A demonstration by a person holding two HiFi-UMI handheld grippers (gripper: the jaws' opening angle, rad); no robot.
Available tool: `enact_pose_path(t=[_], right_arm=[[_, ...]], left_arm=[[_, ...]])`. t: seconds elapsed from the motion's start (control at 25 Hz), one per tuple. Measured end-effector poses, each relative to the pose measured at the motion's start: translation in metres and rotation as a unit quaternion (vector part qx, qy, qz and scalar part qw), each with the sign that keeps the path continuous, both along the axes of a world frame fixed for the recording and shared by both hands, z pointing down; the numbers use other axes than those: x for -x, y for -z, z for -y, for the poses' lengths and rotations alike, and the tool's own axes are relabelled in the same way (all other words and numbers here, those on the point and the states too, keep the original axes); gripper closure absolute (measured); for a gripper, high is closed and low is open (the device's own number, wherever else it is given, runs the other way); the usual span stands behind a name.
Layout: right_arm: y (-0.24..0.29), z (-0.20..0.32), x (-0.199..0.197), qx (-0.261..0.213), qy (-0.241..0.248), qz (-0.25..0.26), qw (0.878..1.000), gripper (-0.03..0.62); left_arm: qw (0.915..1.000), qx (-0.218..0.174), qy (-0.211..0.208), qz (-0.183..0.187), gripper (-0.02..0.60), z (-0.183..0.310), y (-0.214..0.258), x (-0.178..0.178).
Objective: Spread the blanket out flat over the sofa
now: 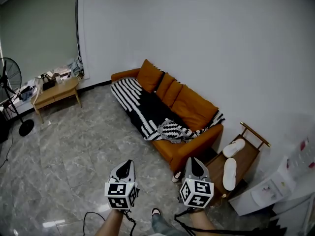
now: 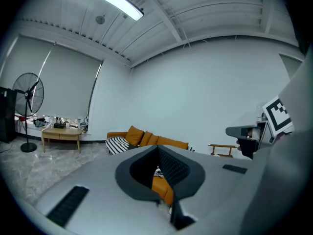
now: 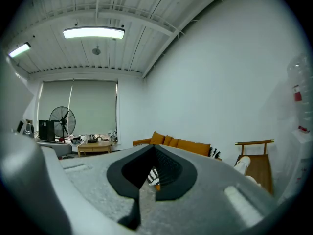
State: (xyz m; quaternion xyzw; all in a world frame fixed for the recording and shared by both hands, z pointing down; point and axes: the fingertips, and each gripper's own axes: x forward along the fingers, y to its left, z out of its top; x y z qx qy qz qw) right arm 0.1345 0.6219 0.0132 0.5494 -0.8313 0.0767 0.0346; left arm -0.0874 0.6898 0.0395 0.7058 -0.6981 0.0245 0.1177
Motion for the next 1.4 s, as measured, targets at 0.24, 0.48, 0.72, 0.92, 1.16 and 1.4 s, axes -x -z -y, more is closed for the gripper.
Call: enact_pose_path(t=[0.24,0.48,0.72,0.92,1.16,1.4], right_arm=[[-0.004,0.060,0.006,0.009,0.012,-0.004,1.000,0.589],[-0.014,0.118,0.007,0.025,0.019,-0.008,0.999,0.589],[-0.026,0.168,0.007,0.044,0.026,-0.002,0.999,0.589],[-0.033,0.210,0.009,0.055,0.029,0.001,0.998,0.589],[-0.038,0.248,0.005,0.067,0.018,0.013,0.998,0.589],[-0.053,0.269,0.001,0.085,0.004,0.019,0.996,0.589]], left_arm=[[1.0000,0.001,0.000,-0.008,0.580,0.063,0.002,-0.003],[0.9999,0.009,0.007,-0.012,0.579,0.118,-0.003,0.000],[0.9996,0.018,0.014,-0.013,0.579,0.168,-0.007,0.004],[0.9996,0.017,0.015,-0.015,0.578,0.211,-0.007,0.004],[0.9996,0.028,0.000,-0.008,0.578,0.251,-0.014,0.000],[0.9991,0.040,-0.012,-0.009,0.579,0.279,-0.024,-0.001]])
